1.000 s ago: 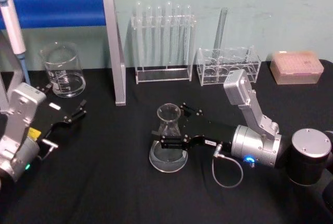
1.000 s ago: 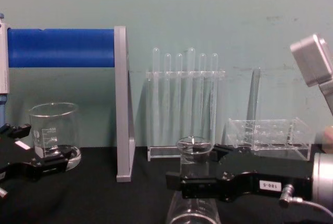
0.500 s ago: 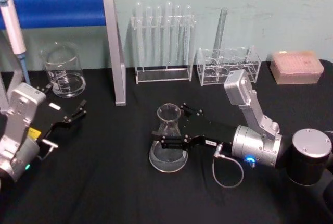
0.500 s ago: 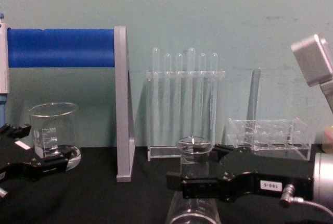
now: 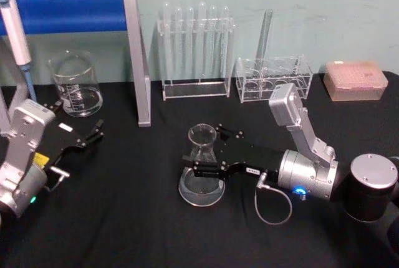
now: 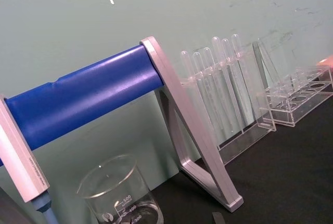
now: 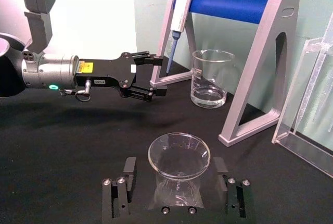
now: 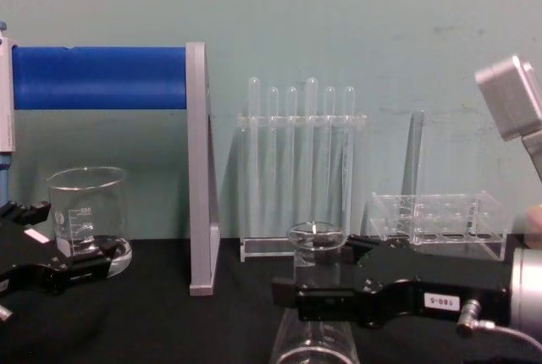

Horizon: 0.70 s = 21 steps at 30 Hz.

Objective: Grasp the erlenmeyer flask with one hand, shake it three times, then place it back.

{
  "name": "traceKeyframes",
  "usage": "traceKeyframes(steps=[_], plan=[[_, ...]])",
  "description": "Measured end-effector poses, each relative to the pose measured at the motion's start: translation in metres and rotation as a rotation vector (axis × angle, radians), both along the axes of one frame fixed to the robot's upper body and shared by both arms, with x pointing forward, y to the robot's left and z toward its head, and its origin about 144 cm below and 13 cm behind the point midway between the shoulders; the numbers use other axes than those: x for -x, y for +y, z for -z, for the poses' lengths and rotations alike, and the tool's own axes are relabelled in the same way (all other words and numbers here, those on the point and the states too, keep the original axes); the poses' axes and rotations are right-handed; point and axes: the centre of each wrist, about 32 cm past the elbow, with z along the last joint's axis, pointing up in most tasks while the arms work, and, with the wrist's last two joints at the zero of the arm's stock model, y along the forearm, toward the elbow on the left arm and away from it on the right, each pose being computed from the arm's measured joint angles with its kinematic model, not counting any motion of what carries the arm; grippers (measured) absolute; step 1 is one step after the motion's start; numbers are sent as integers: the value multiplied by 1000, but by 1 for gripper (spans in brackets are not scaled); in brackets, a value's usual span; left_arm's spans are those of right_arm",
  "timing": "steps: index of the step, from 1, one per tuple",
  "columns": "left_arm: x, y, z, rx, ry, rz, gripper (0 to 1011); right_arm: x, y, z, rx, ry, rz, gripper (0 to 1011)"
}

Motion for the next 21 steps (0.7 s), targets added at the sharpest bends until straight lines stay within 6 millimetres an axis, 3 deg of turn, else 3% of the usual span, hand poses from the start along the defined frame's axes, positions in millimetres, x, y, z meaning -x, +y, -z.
traceKeyframes(steps=[6, 15, 21], plan=[[0, 0, 0, 0, 0, 0, 1001, 0, 0, 0, 0, 0, 0, 813], [0, 0, 0, 0, 0, 0, 1001, 0, 0, 0, 0, 0, 0, 510], [0, 0, 0, 0, 0, 0, 1001, 0, 0, 0, 0, 0, 0, 451]])
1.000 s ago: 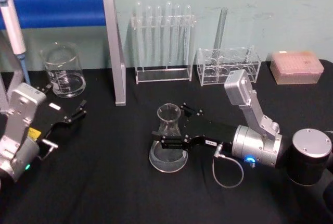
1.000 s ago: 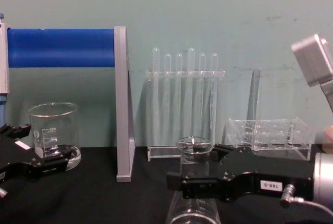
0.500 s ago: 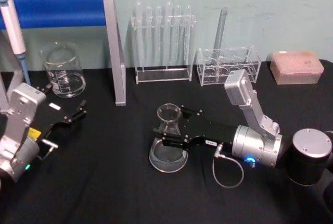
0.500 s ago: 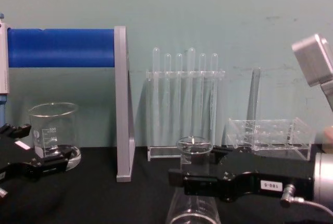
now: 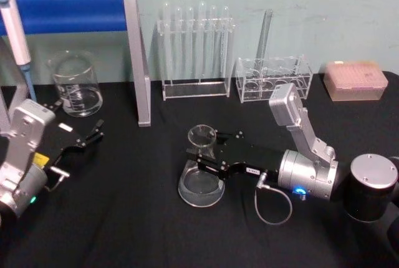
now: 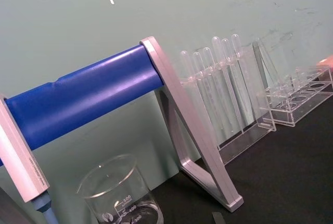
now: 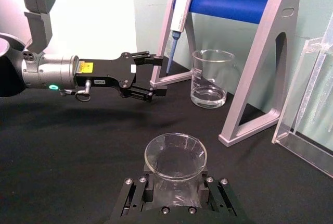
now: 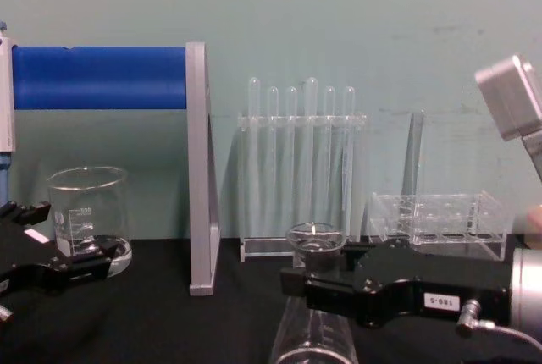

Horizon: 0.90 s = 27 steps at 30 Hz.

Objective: Grasp the erlenmeyer flask with one hand, shake it three times, then place it back.

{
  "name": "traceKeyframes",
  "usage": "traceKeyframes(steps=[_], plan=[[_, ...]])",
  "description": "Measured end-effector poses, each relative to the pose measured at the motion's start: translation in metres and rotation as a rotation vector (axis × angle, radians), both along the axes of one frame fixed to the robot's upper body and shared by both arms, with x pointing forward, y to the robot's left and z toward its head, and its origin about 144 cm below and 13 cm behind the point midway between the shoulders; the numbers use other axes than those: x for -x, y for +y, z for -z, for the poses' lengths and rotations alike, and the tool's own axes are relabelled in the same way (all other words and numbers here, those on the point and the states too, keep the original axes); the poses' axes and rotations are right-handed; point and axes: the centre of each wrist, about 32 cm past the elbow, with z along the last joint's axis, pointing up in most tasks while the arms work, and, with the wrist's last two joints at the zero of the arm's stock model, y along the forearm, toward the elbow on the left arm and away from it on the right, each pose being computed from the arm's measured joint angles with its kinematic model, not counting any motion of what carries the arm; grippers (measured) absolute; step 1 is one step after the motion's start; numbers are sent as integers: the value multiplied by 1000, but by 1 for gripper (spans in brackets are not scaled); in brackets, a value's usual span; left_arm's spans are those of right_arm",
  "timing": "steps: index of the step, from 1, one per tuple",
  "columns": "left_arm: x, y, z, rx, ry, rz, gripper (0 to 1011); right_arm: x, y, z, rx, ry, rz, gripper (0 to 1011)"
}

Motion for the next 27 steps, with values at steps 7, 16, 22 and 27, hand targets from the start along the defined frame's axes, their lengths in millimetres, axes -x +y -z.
traceKeyframes(steps=[7, 16, 22, 27], plan=[[0, 0, 0, 0, 0, 0, 1001, 0, 0, 0, 0, 0, 0, 451], [0, 0, 0, 0, 0, 0, 1001, 0, 0, 0, 0, 0, 0, 451], [0, 0, 0, 0, 0, 0, 1001, 0, 2, 0, -1, -1, -5, 451], [0, 0, 0, 0, 0, 0, 1001, 2, 6, -6, -17, -10, -6, 451]])
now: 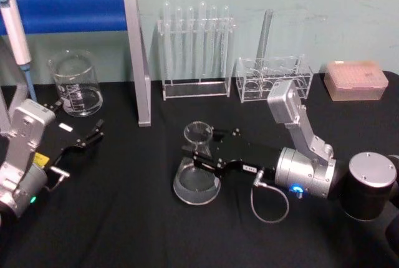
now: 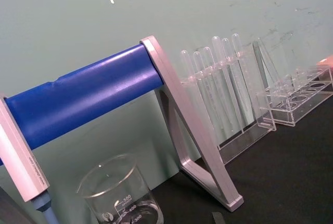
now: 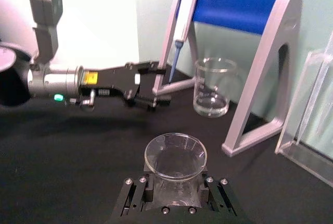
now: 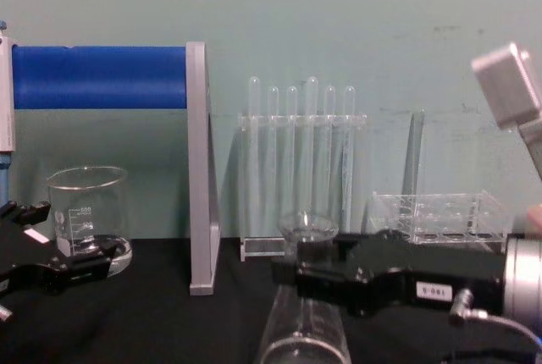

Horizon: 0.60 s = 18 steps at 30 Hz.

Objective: Grasp the erlenmeyer flask with one hand, shake it three times, then place it back.

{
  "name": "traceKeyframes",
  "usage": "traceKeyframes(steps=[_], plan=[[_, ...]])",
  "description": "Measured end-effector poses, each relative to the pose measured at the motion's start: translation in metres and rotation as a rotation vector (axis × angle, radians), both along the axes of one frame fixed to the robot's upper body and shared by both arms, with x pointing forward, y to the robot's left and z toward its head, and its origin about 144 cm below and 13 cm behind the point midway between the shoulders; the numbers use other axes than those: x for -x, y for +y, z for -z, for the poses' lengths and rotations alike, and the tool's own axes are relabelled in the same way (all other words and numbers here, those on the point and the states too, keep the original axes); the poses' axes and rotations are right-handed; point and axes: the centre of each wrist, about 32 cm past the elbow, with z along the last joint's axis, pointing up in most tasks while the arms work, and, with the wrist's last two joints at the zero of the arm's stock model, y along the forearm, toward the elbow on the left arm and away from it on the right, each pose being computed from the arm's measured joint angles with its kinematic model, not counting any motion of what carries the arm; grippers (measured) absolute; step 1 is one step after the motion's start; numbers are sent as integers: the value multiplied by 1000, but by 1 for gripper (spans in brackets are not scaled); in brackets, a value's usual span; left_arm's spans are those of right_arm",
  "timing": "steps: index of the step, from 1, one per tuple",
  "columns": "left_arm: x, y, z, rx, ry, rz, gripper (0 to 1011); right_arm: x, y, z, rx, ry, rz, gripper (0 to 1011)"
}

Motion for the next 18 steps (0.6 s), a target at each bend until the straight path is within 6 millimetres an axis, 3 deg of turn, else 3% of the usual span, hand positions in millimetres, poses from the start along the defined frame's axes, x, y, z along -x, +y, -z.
traceKeyframes(steps=[5, 18], plan=[[0, 0, 0, 0, 0, 0, 1001, 5, 4, -12, -25, -25, 37, 450], [0, 0, 0, 0, 0, 0, 1000, 36, 15, -53, -114, -105, 348, 451]])
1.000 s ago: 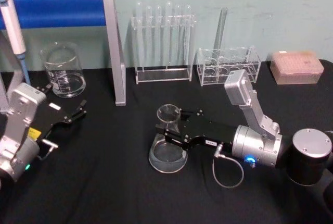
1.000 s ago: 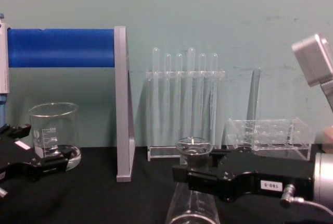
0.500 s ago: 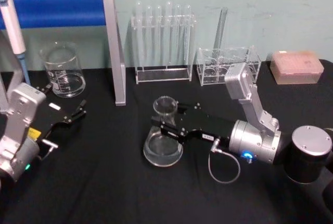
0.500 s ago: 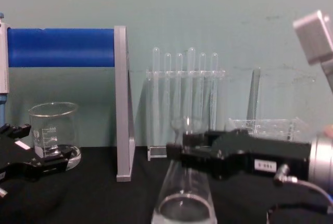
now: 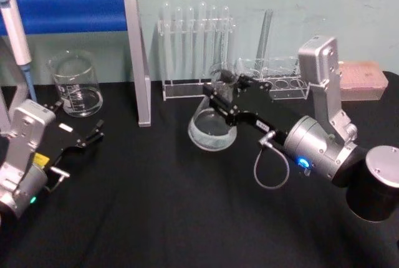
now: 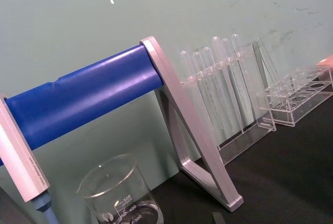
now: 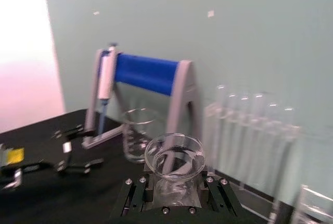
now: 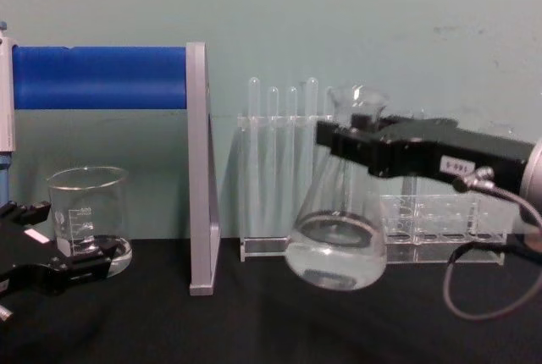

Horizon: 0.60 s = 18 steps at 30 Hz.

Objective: Grasp the erlenmeyer flask with one hand, shake it three times, then place it back.

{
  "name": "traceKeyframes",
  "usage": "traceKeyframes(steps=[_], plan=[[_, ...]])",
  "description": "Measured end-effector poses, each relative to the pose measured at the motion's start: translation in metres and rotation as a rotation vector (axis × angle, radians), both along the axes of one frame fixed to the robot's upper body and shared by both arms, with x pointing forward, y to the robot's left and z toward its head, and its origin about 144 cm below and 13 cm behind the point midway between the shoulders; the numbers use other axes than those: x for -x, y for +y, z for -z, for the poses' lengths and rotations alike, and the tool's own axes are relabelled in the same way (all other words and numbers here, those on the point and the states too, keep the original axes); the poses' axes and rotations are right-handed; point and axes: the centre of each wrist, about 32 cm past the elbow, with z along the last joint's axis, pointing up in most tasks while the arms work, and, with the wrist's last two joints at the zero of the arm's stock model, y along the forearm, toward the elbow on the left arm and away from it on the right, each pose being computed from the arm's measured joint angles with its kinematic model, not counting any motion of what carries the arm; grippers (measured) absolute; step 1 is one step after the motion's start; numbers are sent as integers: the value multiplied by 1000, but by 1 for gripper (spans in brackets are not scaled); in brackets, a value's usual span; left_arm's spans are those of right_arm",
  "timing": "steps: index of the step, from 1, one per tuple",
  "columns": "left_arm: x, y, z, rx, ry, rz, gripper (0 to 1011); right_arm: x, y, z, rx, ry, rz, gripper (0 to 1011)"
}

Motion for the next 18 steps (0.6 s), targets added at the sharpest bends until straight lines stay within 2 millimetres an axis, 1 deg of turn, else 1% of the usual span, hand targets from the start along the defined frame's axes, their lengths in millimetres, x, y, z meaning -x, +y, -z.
traceKeyframes(steps=[8, 18], plan=[[0, 0, 0, 0, 0, 0, 1001, 10, -8, -11, -14, 3, 172, 451], [0, 0, 0, 0, 0, 0, 1001, 14, -16, -15, -2, 10, 304, 450]])
